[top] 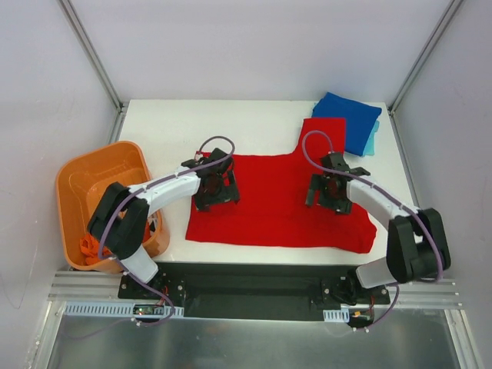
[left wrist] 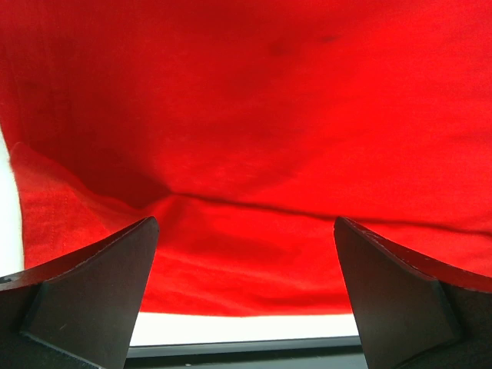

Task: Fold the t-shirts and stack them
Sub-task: Fold the tshirt

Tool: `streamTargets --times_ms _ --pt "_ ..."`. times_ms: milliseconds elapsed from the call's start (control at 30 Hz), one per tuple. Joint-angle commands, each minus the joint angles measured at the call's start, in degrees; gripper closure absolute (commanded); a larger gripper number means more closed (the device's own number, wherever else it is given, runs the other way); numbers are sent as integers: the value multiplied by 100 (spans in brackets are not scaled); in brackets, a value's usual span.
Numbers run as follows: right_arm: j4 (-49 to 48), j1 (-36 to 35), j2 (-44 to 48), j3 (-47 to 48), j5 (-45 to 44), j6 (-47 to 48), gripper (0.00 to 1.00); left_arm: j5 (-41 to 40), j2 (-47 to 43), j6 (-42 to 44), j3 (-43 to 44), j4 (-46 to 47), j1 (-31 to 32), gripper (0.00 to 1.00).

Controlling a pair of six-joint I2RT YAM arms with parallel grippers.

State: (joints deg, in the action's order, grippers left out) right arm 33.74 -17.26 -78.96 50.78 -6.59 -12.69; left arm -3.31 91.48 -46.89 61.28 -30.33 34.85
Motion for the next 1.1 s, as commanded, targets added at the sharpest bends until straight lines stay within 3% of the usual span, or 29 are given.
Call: streamTargets --times_ms 0,133,300,733,933,1067 --pt "-217 -181 -523 -76 -194 -260 3 85 247 5 -290 -17 13 1" --pt "-429 -322 -735 -559 26 -366 3 182 274 -109 -722 97 13 1" --pt "88 -700 -603 -763 -176 -567 3 234 11 -267 -1372 106 13 1" --pt "948 -1421 231 -1326 -298 -1192 3 787 -1448 -768 -2646 88 171 1" --pt "1293 -1474 609 -1299 -360 -1271 3 640 -1914 -971 -2788 -34 321 1" --pt "1381 -1482 829 -931 -676 -1026 3 332 -2082 -822 -2350 -192 321 1"
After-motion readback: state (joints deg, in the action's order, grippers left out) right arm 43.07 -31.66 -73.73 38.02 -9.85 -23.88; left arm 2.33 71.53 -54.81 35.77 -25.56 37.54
